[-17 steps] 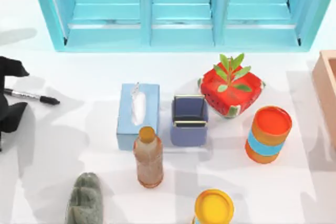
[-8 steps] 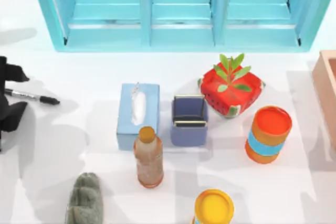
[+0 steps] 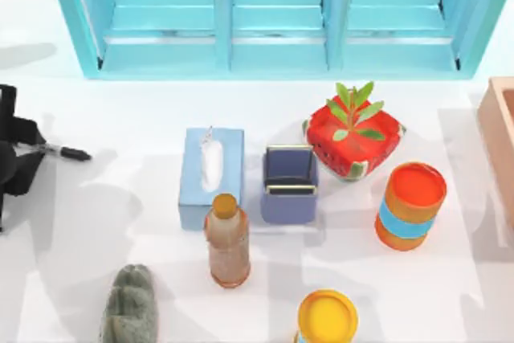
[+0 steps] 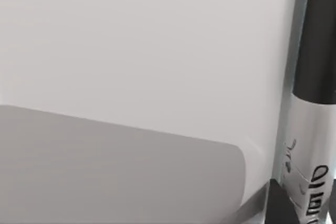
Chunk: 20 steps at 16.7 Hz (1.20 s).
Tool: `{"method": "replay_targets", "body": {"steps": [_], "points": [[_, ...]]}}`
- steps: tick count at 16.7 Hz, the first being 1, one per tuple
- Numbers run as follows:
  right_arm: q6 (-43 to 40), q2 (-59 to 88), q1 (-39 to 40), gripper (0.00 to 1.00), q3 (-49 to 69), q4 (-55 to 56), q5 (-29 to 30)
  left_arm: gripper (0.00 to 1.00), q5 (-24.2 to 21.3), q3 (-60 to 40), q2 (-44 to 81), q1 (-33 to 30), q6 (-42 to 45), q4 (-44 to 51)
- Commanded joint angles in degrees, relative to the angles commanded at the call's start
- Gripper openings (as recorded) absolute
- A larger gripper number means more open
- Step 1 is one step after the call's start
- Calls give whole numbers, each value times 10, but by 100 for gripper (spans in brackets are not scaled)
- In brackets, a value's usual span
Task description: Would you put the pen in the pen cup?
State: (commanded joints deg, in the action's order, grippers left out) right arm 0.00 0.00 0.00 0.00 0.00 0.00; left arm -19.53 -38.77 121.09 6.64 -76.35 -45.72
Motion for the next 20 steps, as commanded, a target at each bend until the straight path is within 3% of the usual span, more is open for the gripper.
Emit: {"method": "replay_targets", "body": {"steps": [8,9,14,20], "points": [[0,0,0,100,0,0,0,0,0,0,0,0,0,0],[0,0,0,100,0,0,0,0,22,-19,-124,18,51,261],[0,0,0,100,0,0,0,0,16,-13,-183,33,56,323],[0,0,0,100,0,0,0,0,-8,5,-439,70,84,558]]}}
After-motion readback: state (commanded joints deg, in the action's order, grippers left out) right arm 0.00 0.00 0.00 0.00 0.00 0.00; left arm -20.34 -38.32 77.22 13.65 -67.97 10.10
